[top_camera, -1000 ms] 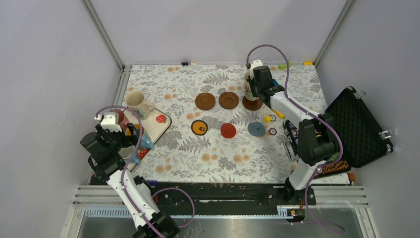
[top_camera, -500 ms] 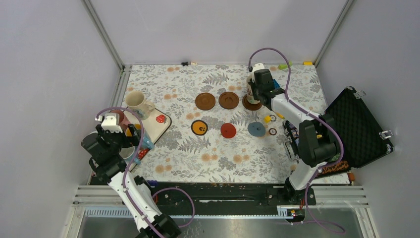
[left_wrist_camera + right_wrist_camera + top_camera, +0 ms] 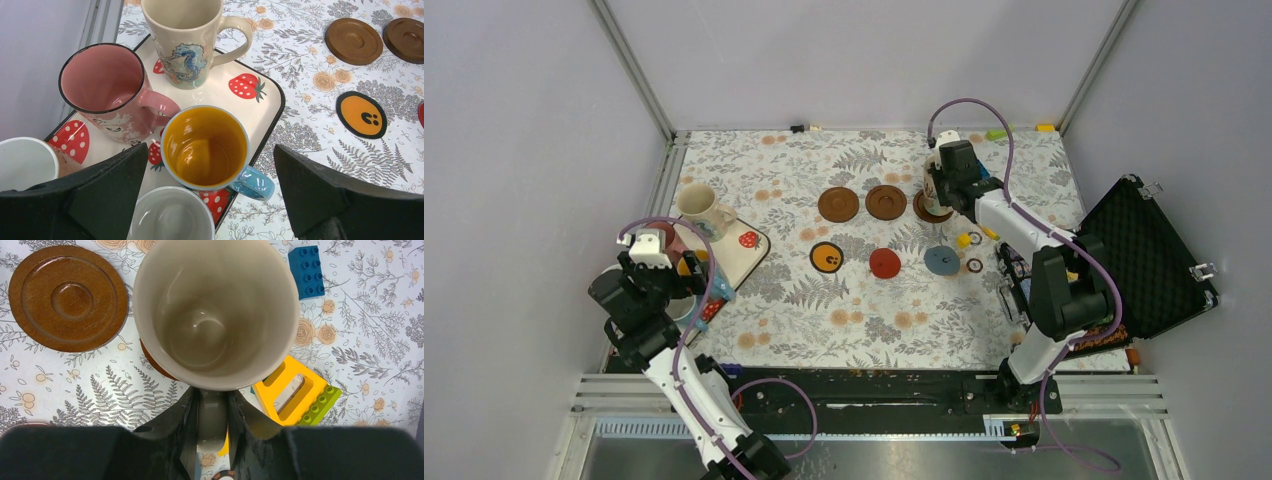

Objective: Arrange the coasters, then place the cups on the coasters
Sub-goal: Place the cup on the coaster.

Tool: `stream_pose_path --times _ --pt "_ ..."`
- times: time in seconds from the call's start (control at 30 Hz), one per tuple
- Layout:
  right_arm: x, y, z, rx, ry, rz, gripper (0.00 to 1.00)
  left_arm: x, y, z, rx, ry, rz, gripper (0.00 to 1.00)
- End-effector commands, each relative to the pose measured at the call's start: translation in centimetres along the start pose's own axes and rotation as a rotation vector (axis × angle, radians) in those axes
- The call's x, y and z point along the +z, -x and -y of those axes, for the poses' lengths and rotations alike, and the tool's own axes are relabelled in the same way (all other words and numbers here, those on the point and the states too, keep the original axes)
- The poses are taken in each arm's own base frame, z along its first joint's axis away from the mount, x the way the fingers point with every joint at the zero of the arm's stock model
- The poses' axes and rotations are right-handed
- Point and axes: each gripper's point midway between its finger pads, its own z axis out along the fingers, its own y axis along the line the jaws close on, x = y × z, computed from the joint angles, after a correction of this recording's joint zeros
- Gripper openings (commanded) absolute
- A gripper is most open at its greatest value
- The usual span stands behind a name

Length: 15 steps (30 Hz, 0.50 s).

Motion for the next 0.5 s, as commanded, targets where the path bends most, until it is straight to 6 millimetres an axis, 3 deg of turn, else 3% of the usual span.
stream_pose_path --times 0.0,0.17,0.47 --pt "-2.3 3.7 1.3 -0.009 -0.016 0.106 0.26 0.0 0.9 -0.1 0.041 -0.001 0.035 0.99" --pt "-2.1 2.2 1.2 -0.028 -0.016 0.055 0.02 -0.1 0.9 0.0 0.043 -0.003 0.037 0.99" --pt "-1.3 0.4 0.4 -0.036 0.010 0.002 0.00 -0.2 0.9 0.0 0.046 -0.002 0.040 0.99"
